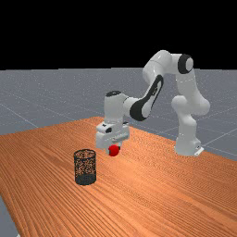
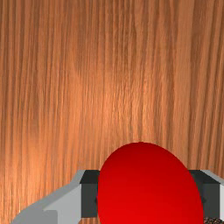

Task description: Put the ball into the container

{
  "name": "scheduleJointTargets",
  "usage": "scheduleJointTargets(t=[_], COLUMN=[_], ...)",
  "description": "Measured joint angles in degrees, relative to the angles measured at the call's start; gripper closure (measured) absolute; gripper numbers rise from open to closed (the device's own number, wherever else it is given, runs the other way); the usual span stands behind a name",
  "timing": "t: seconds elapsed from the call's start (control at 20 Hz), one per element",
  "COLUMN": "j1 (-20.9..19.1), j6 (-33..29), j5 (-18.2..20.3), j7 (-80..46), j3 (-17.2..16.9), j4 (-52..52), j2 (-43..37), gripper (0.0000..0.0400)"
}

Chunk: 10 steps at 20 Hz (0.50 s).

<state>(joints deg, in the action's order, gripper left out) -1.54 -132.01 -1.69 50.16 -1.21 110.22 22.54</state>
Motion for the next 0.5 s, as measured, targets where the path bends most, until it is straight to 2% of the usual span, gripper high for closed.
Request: scheduleJointTargets(t=[0.1, 0.15, 0.2, 0.5], j1=[-1.07, -0.28, -1.45, -3.4], j6=[0.04, -0.51, -0.47, -0.3], j5=[0.15, -1.59, 0.13, 0.39], j7=[1.33, -2.04, 1.15, 4.53], j3=[-0.41, -1.56, -0.74, -1.24], j4=[-0.19, -0.14, -0.17, -0.81], j2=[0.17, 0.49, 0.69, 1.27], gripper=[0.0121, 0.0121, 0.0121, 0.0121])
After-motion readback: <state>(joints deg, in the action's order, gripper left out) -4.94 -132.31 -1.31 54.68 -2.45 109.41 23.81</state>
